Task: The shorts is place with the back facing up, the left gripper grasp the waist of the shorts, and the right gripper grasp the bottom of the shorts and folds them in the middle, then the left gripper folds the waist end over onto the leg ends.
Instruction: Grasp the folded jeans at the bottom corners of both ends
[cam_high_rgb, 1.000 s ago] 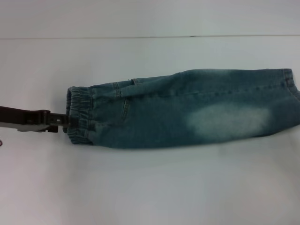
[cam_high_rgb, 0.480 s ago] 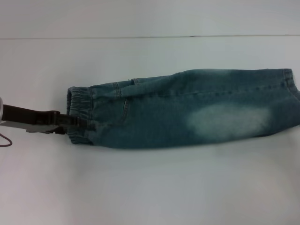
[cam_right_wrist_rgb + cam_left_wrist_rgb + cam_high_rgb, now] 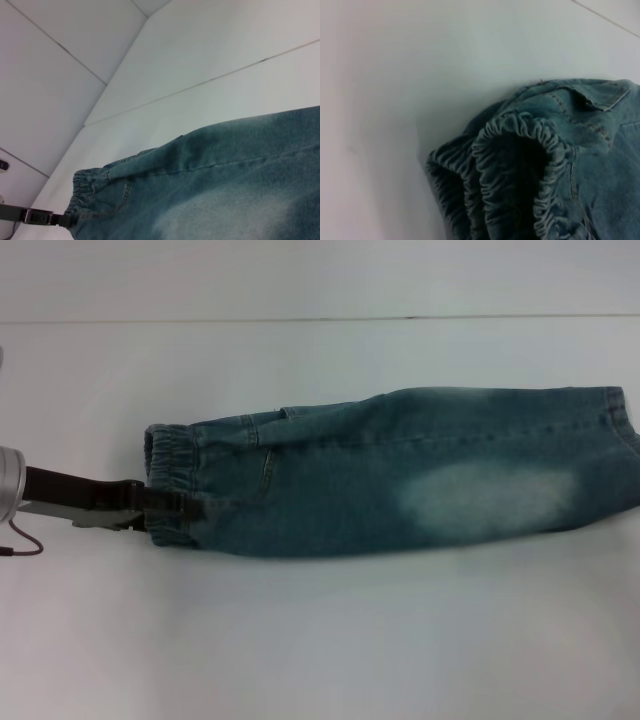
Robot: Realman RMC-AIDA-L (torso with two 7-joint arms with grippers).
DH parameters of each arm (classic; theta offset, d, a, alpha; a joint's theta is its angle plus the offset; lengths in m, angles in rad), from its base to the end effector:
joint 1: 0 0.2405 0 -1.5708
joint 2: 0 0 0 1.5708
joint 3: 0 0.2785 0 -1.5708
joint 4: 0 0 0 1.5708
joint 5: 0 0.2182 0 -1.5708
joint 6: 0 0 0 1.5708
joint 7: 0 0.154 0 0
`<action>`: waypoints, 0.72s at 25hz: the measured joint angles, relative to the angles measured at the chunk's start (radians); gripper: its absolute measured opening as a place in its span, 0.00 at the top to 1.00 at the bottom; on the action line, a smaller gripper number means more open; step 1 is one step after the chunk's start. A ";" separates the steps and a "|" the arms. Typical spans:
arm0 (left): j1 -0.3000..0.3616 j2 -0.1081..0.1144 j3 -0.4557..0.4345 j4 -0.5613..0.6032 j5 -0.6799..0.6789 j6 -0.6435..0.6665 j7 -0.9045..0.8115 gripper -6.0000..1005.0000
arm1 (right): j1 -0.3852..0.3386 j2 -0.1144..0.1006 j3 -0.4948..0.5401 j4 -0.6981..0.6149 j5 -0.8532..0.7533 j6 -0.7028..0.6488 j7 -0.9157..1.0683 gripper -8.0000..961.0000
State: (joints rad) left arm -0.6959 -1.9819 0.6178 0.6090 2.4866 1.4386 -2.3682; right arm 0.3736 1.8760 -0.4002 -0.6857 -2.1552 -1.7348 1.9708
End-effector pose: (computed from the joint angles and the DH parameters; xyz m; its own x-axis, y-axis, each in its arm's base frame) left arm -0.3127 0.3880 0.0017 0.2388 0.9439 0.2281 0.9703 -0.2225 -0.0948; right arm 0.3773 0.2973 0.0993 0.3044 -0.7751 -0.5537 -0.9236 -0.3823 0.0275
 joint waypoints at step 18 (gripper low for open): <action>0.001 0.001 -0.006 -0.013 -0.008 -0.020 -0.003 0.52 | -0.001 -0.001 0.006 0.000 0.000 0.001 0.006 0.01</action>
State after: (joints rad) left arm -0.6944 -1.9805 0.6121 0.5963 2.4788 1.4190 -2.3715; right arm 0.3728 1.8745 -0.3942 -0.6857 -2.1552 -1.7333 1.9768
